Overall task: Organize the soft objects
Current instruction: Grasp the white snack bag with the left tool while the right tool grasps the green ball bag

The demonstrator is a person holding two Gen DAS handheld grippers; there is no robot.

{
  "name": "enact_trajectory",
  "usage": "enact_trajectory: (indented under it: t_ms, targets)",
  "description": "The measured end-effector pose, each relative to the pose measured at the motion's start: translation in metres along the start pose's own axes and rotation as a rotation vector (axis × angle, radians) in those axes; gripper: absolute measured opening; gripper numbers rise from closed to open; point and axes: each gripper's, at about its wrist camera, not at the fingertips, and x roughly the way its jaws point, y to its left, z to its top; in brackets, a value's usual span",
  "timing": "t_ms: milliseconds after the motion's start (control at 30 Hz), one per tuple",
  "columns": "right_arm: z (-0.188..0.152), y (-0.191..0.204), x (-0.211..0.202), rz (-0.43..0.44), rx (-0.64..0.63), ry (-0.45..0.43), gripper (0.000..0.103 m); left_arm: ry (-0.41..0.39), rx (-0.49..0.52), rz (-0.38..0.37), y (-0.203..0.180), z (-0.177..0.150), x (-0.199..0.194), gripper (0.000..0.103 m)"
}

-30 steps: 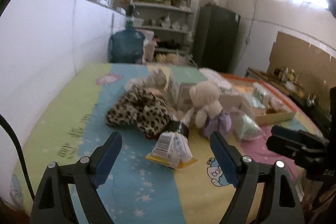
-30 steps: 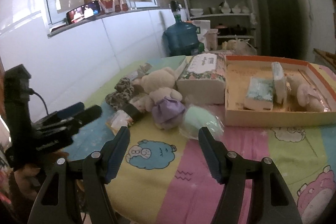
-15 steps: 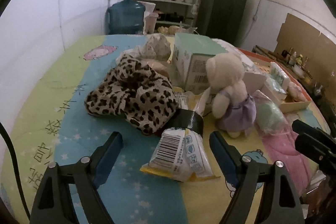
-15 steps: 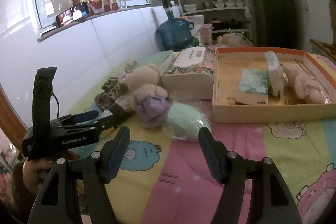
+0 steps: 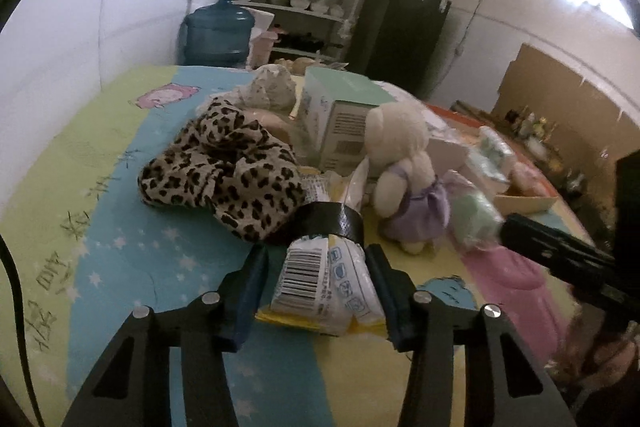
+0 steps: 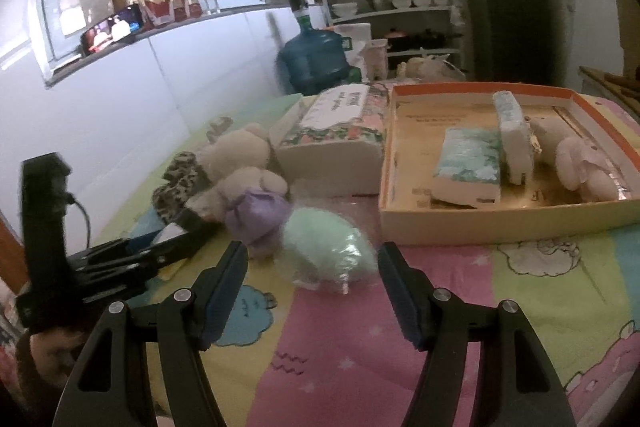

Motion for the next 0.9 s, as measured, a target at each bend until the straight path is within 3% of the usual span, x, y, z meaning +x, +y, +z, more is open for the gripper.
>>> enact_trajectory:
  t_ms: [100,400,433,467,600,767,900]
  targets:
    - [0.002,-0.004,0.009,-0.013,0.008,0.032,0.069,-0.014,0.0,-0.015,-0.001,-0.006,-0.008,0.05]
    - [0.008,0.002,0.032,0.012,-0.003,0.083,0.069,-0.092,0.028,0.035,-0.003,-0.011,-0.038,0.05]
    - [0.008,0.003,0.034,0.013,-0.005,0.089,0.068,-0.096,0.027,0.029,-0.002,-0.011,-0.04,0.05]
    - [0.007,0.005,0.035,0.01,-0.008,0.097,0.058,-0.103,0.026,0.022,-0.002,-0.011,-0.041,0.05]
    - [0.003,0.01,0.034,0.006,-0.022,0.1,0.055,-0.119,0.025,0.011,-0.005,-0.01,-0.046,0.05]
    - [0.002,0.013,0.025,0.018,-0.027,0.086,0.054,-0.111,0.042,0.009,-0.011,-0.01,-0.046,0.05]
    - [0.001,0.015,0.018,0.033,-0.03,0.073,0.054,-0.039,0.107,0.021,-0.018,-0.017,-0.033,0.052]
